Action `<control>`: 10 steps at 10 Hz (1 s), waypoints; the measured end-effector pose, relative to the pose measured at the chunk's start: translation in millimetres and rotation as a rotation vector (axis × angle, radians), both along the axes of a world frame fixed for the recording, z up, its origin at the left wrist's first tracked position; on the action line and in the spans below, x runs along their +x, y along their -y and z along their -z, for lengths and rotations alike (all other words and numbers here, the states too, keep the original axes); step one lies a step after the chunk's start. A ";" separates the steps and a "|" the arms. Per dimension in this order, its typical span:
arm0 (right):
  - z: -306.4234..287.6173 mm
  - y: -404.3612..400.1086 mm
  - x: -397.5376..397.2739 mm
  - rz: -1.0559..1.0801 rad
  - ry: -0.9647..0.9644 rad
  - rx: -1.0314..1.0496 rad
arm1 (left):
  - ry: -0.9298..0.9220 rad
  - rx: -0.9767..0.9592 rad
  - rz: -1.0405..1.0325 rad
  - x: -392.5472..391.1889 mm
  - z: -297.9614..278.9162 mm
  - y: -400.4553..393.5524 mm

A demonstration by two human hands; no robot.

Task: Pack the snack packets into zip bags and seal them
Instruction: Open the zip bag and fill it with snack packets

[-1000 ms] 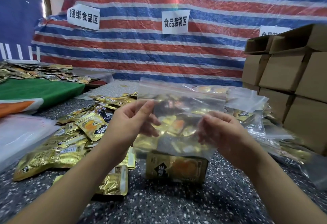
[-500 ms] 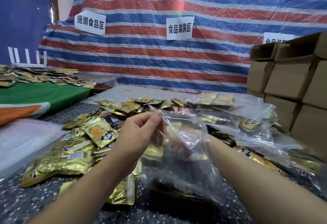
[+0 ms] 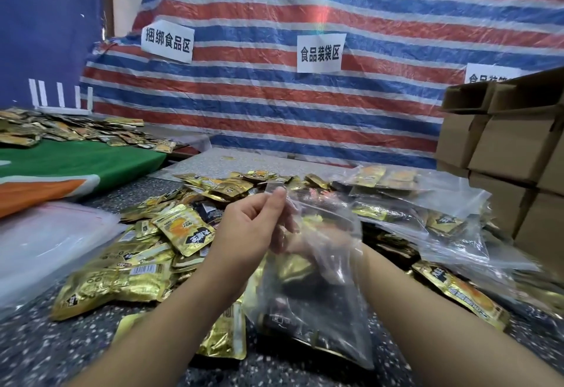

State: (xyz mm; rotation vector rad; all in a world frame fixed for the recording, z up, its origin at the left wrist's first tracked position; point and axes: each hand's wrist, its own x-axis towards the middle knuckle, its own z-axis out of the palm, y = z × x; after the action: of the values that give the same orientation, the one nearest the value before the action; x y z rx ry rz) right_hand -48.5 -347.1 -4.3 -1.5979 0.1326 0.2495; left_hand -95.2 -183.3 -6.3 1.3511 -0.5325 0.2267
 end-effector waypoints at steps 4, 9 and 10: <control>-29.2 98.7 -52.7 0.366 0.291 0.605 | -0.018 0.026 0.030 0.5 5.1 5.7; -15.2 76.8 -83.4 0.318 0.805 0.412 | 0.125 0.179 0.070 -10.1 8.5 13.1; -13.3 75.0 -82.8 0.335 0.857 0.313 | 0.170 0.182 0.084 -10.2 10.1 12.0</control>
State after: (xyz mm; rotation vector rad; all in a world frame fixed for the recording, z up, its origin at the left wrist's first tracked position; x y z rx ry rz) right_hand -131.3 -422.1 9.0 -1.2291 -0.2897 -0.6484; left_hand -105.4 -195.3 -16.4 1.4901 -0.7660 0.2300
